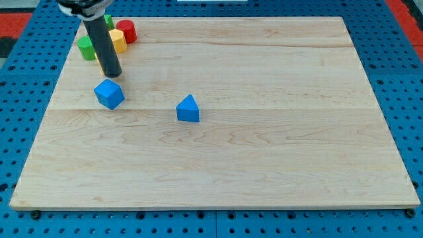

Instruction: Move the blue cube towards top right of the board

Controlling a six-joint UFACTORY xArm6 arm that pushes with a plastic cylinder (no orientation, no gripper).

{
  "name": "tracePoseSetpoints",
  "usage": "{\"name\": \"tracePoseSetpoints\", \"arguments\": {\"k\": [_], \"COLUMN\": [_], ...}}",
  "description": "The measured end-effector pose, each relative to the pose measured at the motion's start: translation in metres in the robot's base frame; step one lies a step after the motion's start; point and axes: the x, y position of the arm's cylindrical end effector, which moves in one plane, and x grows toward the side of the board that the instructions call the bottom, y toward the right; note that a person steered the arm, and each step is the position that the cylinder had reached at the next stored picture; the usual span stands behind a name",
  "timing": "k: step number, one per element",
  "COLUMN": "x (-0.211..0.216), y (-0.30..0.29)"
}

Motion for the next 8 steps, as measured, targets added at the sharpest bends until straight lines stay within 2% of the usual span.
{"name": "tracePoseSetpoints", "arguments": {"k": [1,3,5,7,8], "x": [-0.018,0.009,0.009,0.01,0.034], "y": [-0.006,0.012,0.016,-0.023,-0.037]}}
